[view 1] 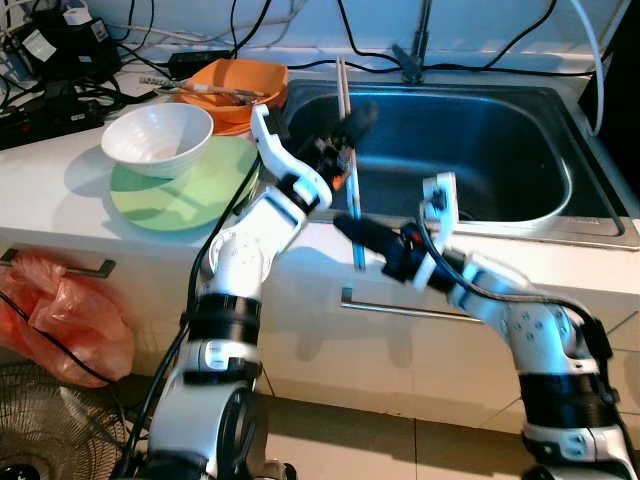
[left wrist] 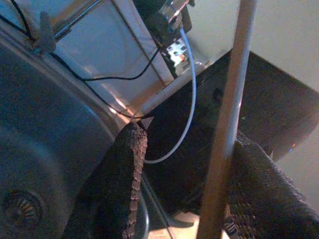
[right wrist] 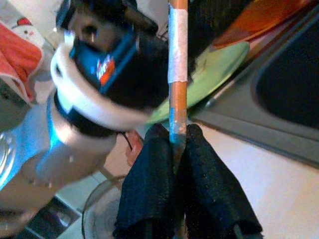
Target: Kitchen organization
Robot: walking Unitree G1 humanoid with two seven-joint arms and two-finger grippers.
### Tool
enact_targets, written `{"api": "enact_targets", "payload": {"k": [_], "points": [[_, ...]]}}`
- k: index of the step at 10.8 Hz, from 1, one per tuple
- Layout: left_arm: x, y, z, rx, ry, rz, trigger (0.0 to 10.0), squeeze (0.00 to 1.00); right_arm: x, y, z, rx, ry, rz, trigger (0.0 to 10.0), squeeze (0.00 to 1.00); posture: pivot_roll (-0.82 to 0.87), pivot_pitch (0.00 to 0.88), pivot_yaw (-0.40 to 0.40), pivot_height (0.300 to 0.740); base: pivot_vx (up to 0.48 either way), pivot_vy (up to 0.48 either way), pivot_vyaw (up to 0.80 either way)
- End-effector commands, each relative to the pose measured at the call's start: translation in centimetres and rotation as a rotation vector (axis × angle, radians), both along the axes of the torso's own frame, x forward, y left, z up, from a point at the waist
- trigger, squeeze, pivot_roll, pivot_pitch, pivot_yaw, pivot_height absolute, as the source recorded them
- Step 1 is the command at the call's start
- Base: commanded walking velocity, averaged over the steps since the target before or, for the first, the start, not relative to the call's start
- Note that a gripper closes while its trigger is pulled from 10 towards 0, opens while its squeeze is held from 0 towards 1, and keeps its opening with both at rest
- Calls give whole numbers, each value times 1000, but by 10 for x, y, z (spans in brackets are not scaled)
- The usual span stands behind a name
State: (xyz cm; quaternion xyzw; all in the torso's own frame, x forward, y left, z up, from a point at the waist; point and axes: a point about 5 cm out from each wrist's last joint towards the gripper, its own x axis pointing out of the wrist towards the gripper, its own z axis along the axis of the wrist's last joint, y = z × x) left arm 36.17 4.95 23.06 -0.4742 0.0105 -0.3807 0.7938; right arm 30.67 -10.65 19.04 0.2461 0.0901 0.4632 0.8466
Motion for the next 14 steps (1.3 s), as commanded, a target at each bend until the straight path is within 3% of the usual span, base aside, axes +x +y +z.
{"api": "enact_targets", "payload": {"k": [1, 3, 4, 6, 7, 8, 9, 11, 12, 13, 14], "points": [[-8, -14, -5, 4, 0, -37, 10000, 1000, 4, 2, 4, 2, -17, -19, 0, 0, -14, 71, 82, 740, 0, 0, 0], [-13, -10, -1, 75, -55, -22, 10000, 1000, 20, -2, 6, 0, -16, -185, 0, 0, -8, 71, 82, 740, 0, 0, 0], [-19, -9, -3, 169, -89, 6, 10000, 1000, 40, -12, 10, -27, -1, -367, 0, 0, 1, 71, 83, 740, 0, 0, 0], [-25, -2, -11, 247, -108, 66, 10000, 1000, 59, -27, 10, -87, 8, -572, 0, 0, 15, 74, 84, 740, 0, 0, 0], [-28, 4, -17, 305, -116, 117, 10000, 129, 66, -33, 9, -136, 0, -655, 0, 0, 24, 76, 82, 740, 0, 0, 0], [-30, 7, -20, 344, -120, 149, 10000, 0, 71, -37, 6, -236, -30, -708, 3765, 0, 33, 78, 79, 740, 0, 0, 0], [-33, 10, -22, 366, -116, 175, 10000, 0, 77, -43, 1, -353, -35, -795, 10000, 0, 42, 80, 74, 740, 0, 0, 0], [-37, 11, -24, 433, -144, 184, 10000, 0, 84, -63, -5, -529, -39, -946, 10000, 0, 57, 84, 72, 740, 0, 0, 0], [-41, 10, -27, 497, -170, 177, 10000, 0, 87, -70, -6, -554, -35, -986, 10000, 0, 60, 85, 74, 740, 0, 0, 0], [-43, 10, -28, 533, -187, 164, 10000, 0, 88, -73, -8, -569, -31, -1000, 10000, 498, 61, 86, 78, 740, 0, 0, 0], [-45, 10, -33, 624, -232, 141, 10000, 0, 88, -76, -10, -570, -25, -1008, 10000, 1000, 57, 86, 81, 740, 0, 0, 0]]}}
